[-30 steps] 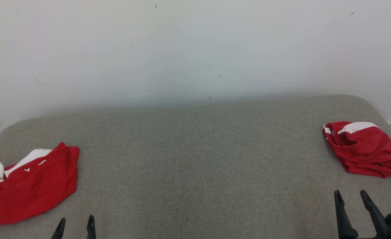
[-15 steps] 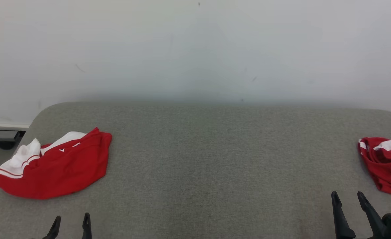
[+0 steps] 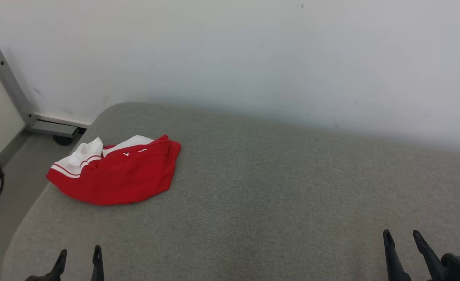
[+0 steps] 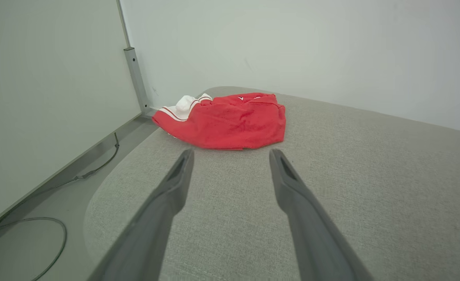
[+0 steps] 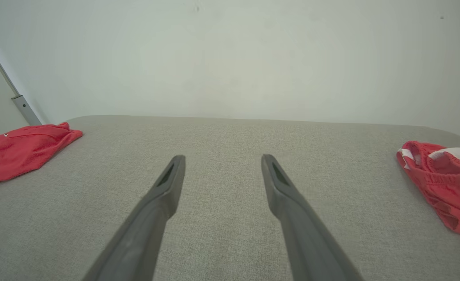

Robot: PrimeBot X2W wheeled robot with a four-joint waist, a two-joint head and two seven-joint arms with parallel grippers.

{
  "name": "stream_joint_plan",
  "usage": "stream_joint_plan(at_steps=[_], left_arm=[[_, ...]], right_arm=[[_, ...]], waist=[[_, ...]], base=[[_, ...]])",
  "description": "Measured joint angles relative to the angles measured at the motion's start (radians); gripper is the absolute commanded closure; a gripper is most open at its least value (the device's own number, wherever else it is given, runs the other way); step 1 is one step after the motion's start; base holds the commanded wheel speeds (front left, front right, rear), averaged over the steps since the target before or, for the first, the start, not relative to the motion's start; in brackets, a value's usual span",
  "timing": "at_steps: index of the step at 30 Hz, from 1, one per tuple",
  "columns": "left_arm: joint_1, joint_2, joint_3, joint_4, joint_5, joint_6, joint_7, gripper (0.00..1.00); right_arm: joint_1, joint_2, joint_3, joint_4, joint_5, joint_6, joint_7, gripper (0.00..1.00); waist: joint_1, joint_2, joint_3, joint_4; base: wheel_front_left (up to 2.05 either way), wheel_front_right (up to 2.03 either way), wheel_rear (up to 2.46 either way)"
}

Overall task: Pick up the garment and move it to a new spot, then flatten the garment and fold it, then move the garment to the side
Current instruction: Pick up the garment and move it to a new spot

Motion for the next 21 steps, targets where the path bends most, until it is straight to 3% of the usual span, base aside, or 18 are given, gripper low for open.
stream_joint_plan(at_steps=[12,21], left_arm=[[-0.010,0.003,0.048,-0.021,0.000,0.000,0.002,0.00],[0.010,-0.008,0.084,-0.033,0.000,0.000,-0.007,0.00]], right_arm=[[-0.078,0.022,0.046,0.020,0.004,0.014,0.009,0.00],[-0.123,0.028,0.072,0.052,-0.001,0.021,0.018,0.00]], waist=[[0.0000,0.0000,0.003,0.152],[0.0000,0.0000,0.024,0.187]], base=[[0.00,0.00,0.00],[0.00,0.00,0.00]])
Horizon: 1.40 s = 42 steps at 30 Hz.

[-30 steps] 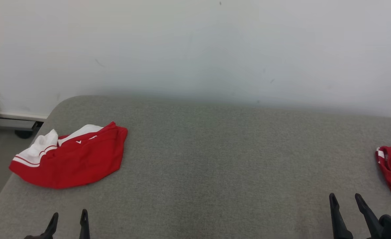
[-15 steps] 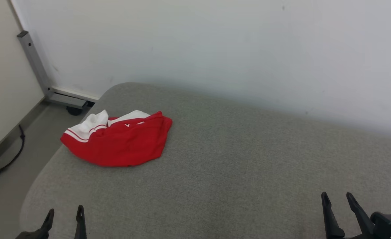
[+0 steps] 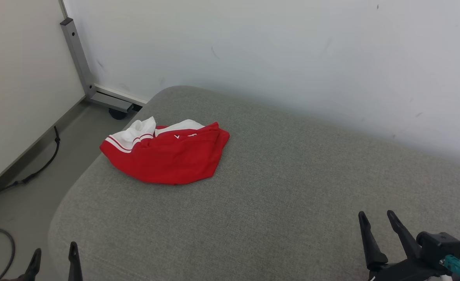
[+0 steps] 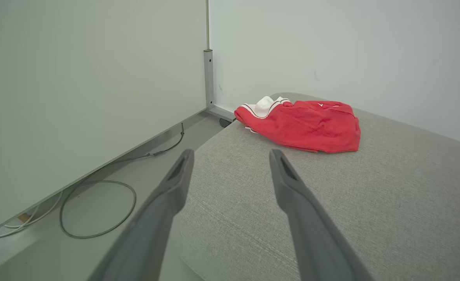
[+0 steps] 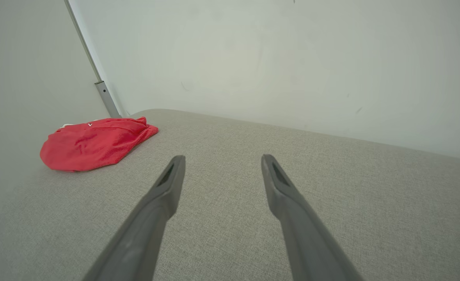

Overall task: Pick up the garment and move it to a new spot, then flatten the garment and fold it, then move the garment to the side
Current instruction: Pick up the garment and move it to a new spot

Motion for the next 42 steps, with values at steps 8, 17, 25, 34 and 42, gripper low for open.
stream_joint_plan(at_steps=[8,17,25,34,42], left_arm=[[-0.014,-0.017,-0.001,0.011,-0.034,-0.002,0.003,0.00],[-0.193,-0.016,-0.041,0.111,-0.066,-0.047,0.029,0.00],[-0.399,0.003,-0.027,0.270,-0.101,-0.075,0.055,0.00],[-0.579,0.057,0.034,0.420,-0.132,-0.107,0.063,0.00],[-0.747,0.101,0.055,0.596,-0.174,-0.147,0.092,0.00]], right_arm=[[-0.002,0.000,0.002,0.023,0.000,0.006,0.000,0.00],[0.002,-0.003,-0.005,0.055,0.000,0.014,-0.001,0.00],[0.000,-0.009,0.010,0.043,-0.008,0.014,0.008,0.00],[-0.026,-0.035,0.010,0.018,-0.022,0.015,0.027,0.00],[-0.074,-0.059,0.006,-0.008,-0.027,0.016,0.049,0.00]], waist=[[0.0000,-0.0001,0.003,-0.001],[0.0000,0.0000,-0.002,-0.019],[0.0000,0.0000,0.016,-0.080],[0.0000,0.0000,0.048,-0.161],[0.0001,0.0000,0.108,-0.235]], base=[[0.00,0.00,0.00],[0.00,0.00,0.00],[0.00,0.00,0.00],[0.00,0.00,0.00],[0.00,0.00,0.00]])
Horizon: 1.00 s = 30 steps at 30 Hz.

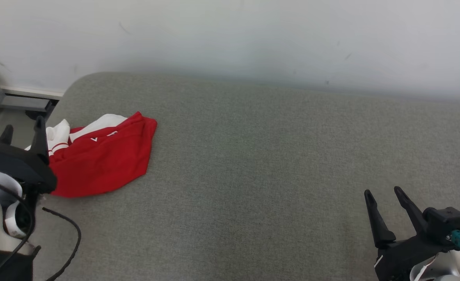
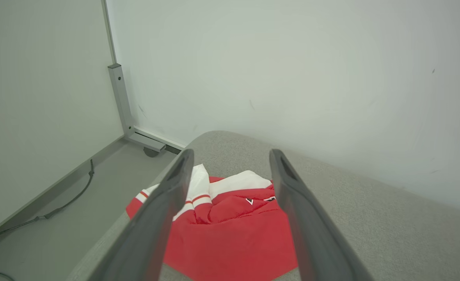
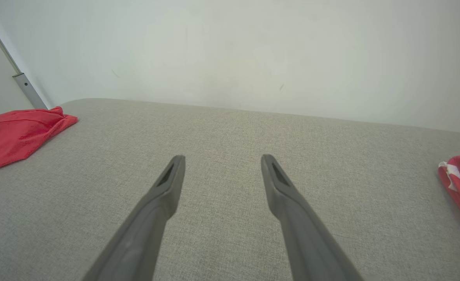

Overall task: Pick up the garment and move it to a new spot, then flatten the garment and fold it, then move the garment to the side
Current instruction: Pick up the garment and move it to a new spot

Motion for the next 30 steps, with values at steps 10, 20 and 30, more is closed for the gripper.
stream_joint_plan(at_steps=[10,20,30], left_arm=[[-0.176,0.015,0.002,0.197,-0.022,-0.031,0.063,0.00],[-0.318,0.054,0.008,0.425,-0.048,-0.040,0.190,0.00],[-0.372,0.046,-0.015,0.590,-0.046,-0.030,0.345,0.00]], right_arm=[[-0.048,-0.019,-0.008,-0.034,-0.001,0.000,0.028,0.00],[-0.112,-0.036,-0.016,-0.059,-0.003,0.000,0.049,0.00],[-0.145,-0.046,-0.026,-0.056,-0.004,0.000,0.058,0.00]], waist=[[0.0001,0.0000,0.100,-0.069],[0.0001,0.0000,0.219,-0.120],[0.0000,0.0000,0.285,-0.145]], base=[[0.00,0.00,0.00],[0.00,0.00,0.00],[0.00,0.00,0.00]])
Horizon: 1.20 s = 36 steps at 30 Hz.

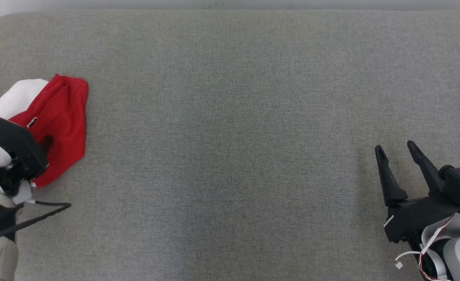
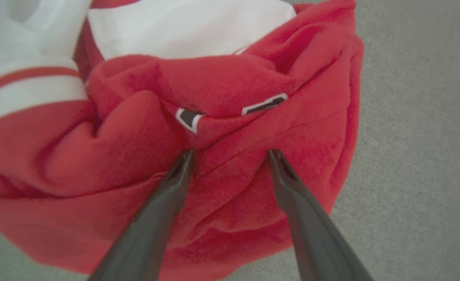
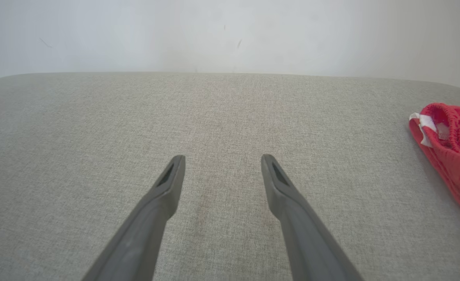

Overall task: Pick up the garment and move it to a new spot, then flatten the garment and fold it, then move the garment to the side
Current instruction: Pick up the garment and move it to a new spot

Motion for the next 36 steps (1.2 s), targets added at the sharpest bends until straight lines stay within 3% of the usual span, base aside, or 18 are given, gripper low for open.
stream_joint_plan(at_steps=[6,7,8,9,10,11,19,29,36], left_arm=[[-0.032,0.000,-0.028,0.041,0.030,0.009,0.022,0.00],[-0.035,0.000,-0.030,0.044,0.034,0.010,0.022,0.15],[-0.038,0.000,-0.034,0.046,0.038,0.009,0.021,0.15],[-0.039,0.000,-0.037,0.049,0.041,0.008,0.021,0.62],[-0.041,0.000,-0.039,0.050,0.043,0.008,0.018,0.87],[-0.045,0.001,-0.043,0.052,0.044,0.008,0.011,1.00],[-0.078,-0.009,-0.058,0.058,0.051,-0.012,-0.069,1.00],[-0.113,-0.124,-0.056,0.037,0.018,-0.046,-0.227,1.00],[-0.063,-0.169,-0.082,0.002,-0.004,-0.065,-0.312,1.00]], right_arm=[[-0.005,0.000,0.004,0.004,0.000,0.000,0.007,0.00],[-0.005,0.000,0.004,0.005,0.000,0.000,0.007,0.00],[-0.005,0.000,0.004,0.006,0.000,0.000,0.007,0.00],[-0.005,0.000,0.004,0.007,0.000,0.000,0.007,0.00],[-0.005,0.000,0.004,0.007,0.000,0.000,0.007,0.00],[-0.005,0.000,0.004,0.008,0.000,0.000,0.007,0.00],[-0.026,0.016,0.017,0.055,0.000,0.004,0.001,0.00],[-0.026,0.054,0.035,0.136,0.007,0.018,-0.027,0.00],[-0.014,0.069,0.039,0.179,0.023,0.025,-0.048,0.00]], waist=[[-0.0001,0.0000,0.011,-0.001],[-0.0001,0.0001,0.012,-0.001],[-0.0001,0.0000,0.013,0.000],[-0.0001,0.0000,0.013,0.000],[-0.0001,0.0000,0.014,0.001],[-0.0001,0.0000,0.014,0.002],[0.0000,-0.0001,-0.006,0.005],[-0.0001,0.0000,-0.086,0.001],[-0.0002,-0.0001,-0.159,-0.020]], base=[[0.00,0.00,0.00],[0.00,0.00,0.00],[0.00,0.00,0.00],[0.00,0.00,0.00],[0.00,0.00,0.00],[0.00,0.00,0.00],[0.00,0.00,0.00],[0.00,0.00,0.00],[0.00,0.00,0.00]])
